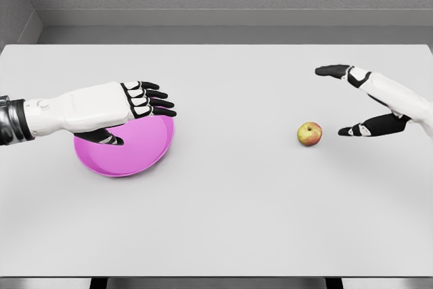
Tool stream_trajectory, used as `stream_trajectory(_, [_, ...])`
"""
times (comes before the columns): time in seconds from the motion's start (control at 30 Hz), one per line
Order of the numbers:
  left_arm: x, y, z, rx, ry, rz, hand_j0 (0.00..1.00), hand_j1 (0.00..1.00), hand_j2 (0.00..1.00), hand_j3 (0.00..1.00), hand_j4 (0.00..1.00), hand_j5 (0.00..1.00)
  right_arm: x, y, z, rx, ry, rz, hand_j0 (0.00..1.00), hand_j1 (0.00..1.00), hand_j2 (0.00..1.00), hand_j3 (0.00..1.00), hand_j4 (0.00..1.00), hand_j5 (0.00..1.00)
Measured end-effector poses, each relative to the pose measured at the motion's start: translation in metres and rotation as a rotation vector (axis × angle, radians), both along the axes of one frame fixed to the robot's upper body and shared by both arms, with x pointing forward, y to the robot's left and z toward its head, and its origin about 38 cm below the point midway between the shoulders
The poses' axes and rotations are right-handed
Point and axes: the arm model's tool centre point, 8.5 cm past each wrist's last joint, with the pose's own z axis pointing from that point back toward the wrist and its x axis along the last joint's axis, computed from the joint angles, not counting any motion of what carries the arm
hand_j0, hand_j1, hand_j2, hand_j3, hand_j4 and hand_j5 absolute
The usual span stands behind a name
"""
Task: Put the apple on the plate with both arms
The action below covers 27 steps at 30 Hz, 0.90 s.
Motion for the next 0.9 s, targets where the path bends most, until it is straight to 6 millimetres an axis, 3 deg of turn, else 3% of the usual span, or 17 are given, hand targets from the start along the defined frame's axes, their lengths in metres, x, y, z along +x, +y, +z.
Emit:
stream_trajectory(0.2, [0.0, 0.0, 0.0, 0.0, 0.001, 0.001, 1.0, 1.0, 1.0, 1.0, 1.0, 1.0, 0.009, 0.013, 0.009, -0.069, -0.002, 0.059, 0.99, 0.99, 0.99, 0.99, 0.99, 0.99])
stream_trajectory(0.47, [0.0, 0.0, -0.001, 0.0, 0.002, 0.0, 1.0, 1.0, 1.0, 1.0, 1.0, 1.0, 0.009, 0.013, -0.007, -0.171, 0.087, 0.049, 1.0, 1.0, 1.0, 1.0, 1.0, 1.0])
stream_trajectory(0.67, [0.0, 0.0, -0.001, 0.0, 0.003, 0.0, 1.0, 1.0, 1.0, 1.0, 1.0, 1.0, 0.03, 0.016, -0.009, -0.191, 0.12, 0.03, 1.0, 1.0, 1.0, 1.0, 1.0, 1.0])
stream_trajectory(0.9, [0.0, 0.0, -0.002, 0.0, 0.005, 0.0, 1.0, 1.0, 1.0, 1.0, 1.0, 1.0, 0.037, 0.027, -0.047, -0.195, 0.22, 0.044, 1.0, 1.0, 1.0, 1.0, 1.0, 1.0])
